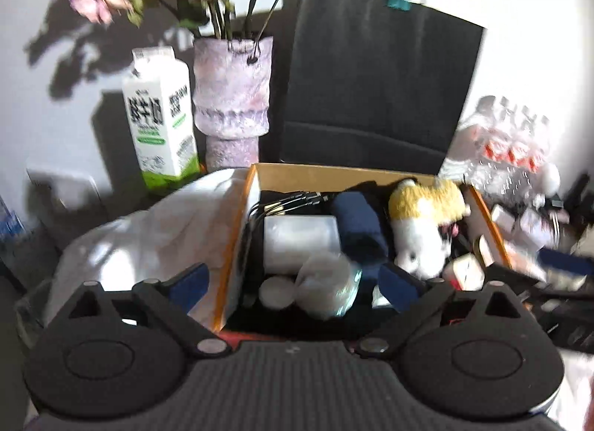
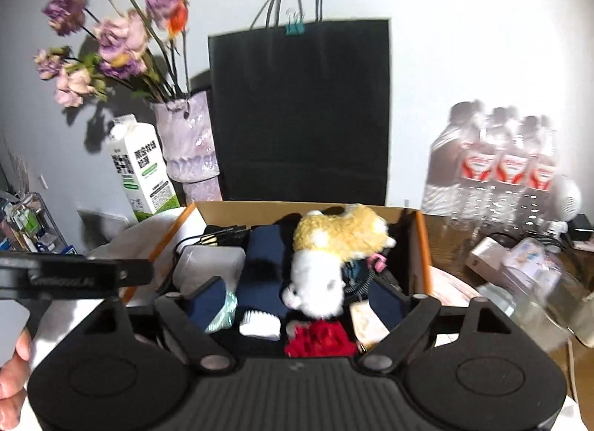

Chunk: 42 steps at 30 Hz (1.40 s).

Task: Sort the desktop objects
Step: 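Lower the bag and lid into the red box and open both tools, then withdraw both tools from the box back over the towel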

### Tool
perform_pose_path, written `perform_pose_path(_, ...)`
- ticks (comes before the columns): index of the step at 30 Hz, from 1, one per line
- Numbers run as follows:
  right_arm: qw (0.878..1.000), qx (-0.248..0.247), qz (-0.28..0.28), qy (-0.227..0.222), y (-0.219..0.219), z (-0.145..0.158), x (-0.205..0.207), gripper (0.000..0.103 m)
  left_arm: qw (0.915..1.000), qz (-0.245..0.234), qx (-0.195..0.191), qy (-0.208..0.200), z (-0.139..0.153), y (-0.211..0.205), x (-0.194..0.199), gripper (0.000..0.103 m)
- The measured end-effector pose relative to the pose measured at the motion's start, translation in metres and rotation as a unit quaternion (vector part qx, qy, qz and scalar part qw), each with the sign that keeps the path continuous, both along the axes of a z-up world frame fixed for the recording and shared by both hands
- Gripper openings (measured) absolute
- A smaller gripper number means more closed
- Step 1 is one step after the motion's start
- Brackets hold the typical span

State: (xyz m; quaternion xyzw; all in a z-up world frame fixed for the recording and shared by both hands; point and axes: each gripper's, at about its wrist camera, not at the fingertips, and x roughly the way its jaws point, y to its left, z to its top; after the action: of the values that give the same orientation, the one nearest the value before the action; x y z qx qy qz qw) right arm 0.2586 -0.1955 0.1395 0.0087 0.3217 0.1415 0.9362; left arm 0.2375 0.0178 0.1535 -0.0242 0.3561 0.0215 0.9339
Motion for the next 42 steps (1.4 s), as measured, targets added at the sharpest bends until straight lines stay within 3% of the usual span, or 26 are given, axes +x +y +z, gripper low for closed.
perform_pose_path(2, 1.000, -0.008, 0.006, -0.018, -0.009, -0.001, -0.026, 0.087, 0.9991, -0.006, 0.041, -0.005, -0.009, -0.006, -0.027, 0.100)
perform_pose_path(4, 0.999, -0.021, 0.009, -0.038, -0.018, -0.006, -0.055, 0.088, 0.9984, -0.012, 0.055, -0.004, -0.018, -0.010, -0.053, 0.100)
perform_pose_path(11, 0.997, -0.027, 0.018, -0.073, -0.043, -0.049, -0.169, 0.093, 0.9956, -0.084, -0.041, -0.009, -0.042, -0.012, -0.170, 0.101)
perform_pose_path(14, 0.996, -0.054, 0.019, -0.070, -0.047, -0.070, -0.218, 0.093, 0.9937, -0.106, -0.031, -0.016, -0.050, -0.014, -0.218, 0.102)
perform_pose_path(18, 0.995, -0.058, 0.023, -0.075, -0.052, -0.095, -0.279, 0.094, 0.9925, -0.107, -0.001, -0.060, -0.058, -0.023, -0.275, 0.103)
perform_pose_path(23, 0.992, -0.053, 0.023, -0.108, -0.053, -0.113, -0.337, 0.095, 0.9931, -0.095, -0.026, -0.063, -0.080, -0.034, -0.325, 0.103)
perform_pose_path(27, 0.985, -0.095, 0.040, -0.142, -0.044, -0.121, -0.373, 0.096, 0.9930, -0.105, -0.024, -0.050, -0.096, -0.043, -0.348, 0.103)
perform_pose_path(31, 0.980, -0.094, 0.066, -0.161, -0.040, -0.124, -0.393, 0.096, 0.9928, -0.111, -0.004, -0.045, -0.102, -0.052, -0.348, 0.103)
perform_pose_path(42, 0.985, -0.068, 0.046, -0.151, -0.050, -0.129, -0.377, 0.094, 0.9923, -0.111, -0.011, -0.054, -0.109, -0.059, -0.323, 0.103)
